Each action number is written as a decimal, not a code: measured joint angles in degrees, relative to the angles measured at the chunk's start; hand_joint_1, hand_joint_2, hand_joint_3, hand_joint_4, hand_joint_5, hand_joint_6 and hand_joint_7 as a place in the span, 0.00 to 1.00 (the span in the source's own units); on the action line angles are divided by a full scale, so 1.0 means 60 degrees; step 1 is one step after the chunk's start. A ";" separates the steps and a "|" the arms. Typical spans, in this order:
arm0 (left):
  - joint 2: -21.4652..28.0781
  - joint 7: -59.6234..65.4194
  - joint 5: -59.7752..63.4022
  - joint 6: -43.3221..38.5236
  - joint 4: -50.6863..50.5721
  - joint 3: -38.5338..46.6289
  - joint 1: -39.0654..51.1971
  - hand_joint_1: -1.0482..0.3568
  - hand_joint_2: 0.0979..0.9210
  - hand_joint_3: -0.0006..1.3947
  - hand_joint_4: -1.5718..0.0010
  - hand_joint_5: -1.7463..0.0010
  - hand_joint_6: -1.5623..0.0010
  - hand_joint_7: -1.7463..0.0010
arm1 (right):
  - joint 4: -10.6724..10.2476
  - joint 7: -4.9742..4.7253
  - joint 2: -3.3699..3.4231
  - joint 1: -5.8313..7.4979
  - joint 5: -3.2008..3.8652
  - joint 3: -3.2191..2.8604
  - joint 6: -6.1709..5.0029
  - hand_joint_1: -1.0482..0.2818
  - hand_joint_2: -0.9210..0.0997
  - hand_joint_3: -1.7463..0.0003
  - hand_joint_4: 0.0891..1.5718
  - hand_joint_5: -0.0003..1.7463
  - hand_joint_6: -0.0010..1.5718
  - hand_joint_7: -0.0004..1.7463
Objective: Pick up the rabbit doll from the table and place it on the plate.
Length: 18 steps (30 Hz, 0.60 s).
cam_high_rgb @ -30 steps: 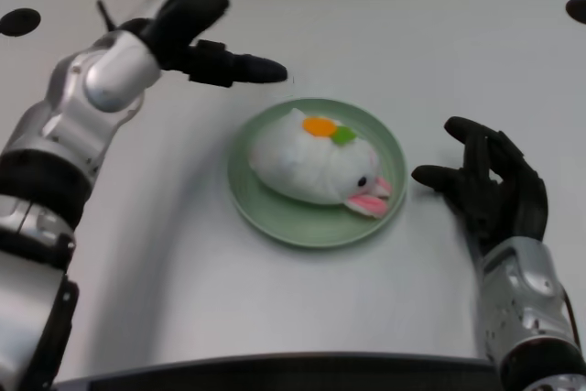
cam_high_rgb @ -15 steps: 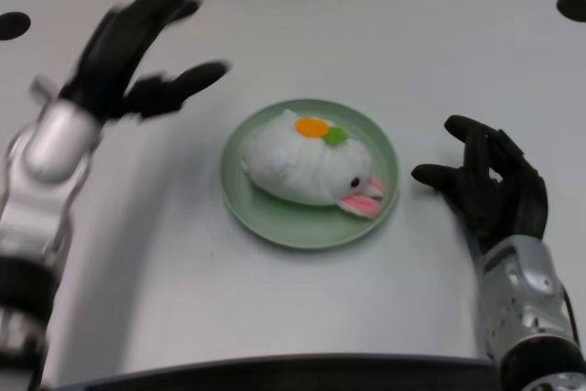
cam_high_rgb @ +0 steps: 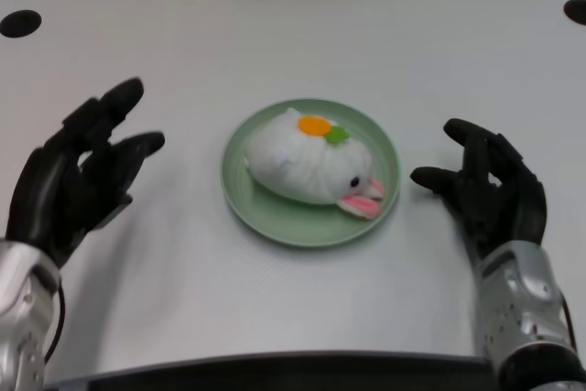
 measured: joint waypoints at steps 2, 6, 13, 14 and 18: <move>-0.0134 0.0035 -0.0071 0.0089 -0.0112 0.0095 0.0279 0.31 1.00 0.36 0.81 0.41 0.69 0.94 | -0.0020 -0.0021 0.0004 0.0003 -0.0003 0.0003 0.0026 0.49 0.00 0.77 0.42 0.66 0.40 0.49; -0.0534 0.0302 -0.0236 0.0327 -0.0318 0.0276 0.0716 0.35 1.00 0.37 0.76 0.30 0.59 0.90 | -0.0039 -0.0038 0.0014 0.0005 -0.0017 0.0023 0.0075 0.49 0.00 0.78 0.42 0.65 0.40 0.48; -0.1133 0.0787 -0.0328 0.0513 -0.0455 0.0441 0.1158 0.37 1.00 0.35 0.73 0.16 0.53 0.83 | -0.0038 -0.0099 -0.0013 0.0003 -0.0011 0.0012 0.0171 0.49 0.00 0.78 0.44 0.65 0.42 0.46; -0.1197 0.0856 -0.0327 0.0541 -0.0454 0.0444 0.1219 0.38 1.00 0.35 0.73 0.15 0.53 0.83 | -0.0038 -0.0101 -0.0023 0.0003 -0.0012 0.0012 0.0171 0.49 0.00 0.78 0.44 0.65 0.42 0.46; -0.1388 0.0917 -0.0322 0.0547 -0.0398 0.0459 0.1395 0.39 1.00 0.36 0.71 0.13 0.51 0.80 | -0.0031 -0.0089 -0.0072 0.0004 -0.0051 0.0028 0.0159 0.49 0.00 0.77 0.43 0.64 0.42 0.45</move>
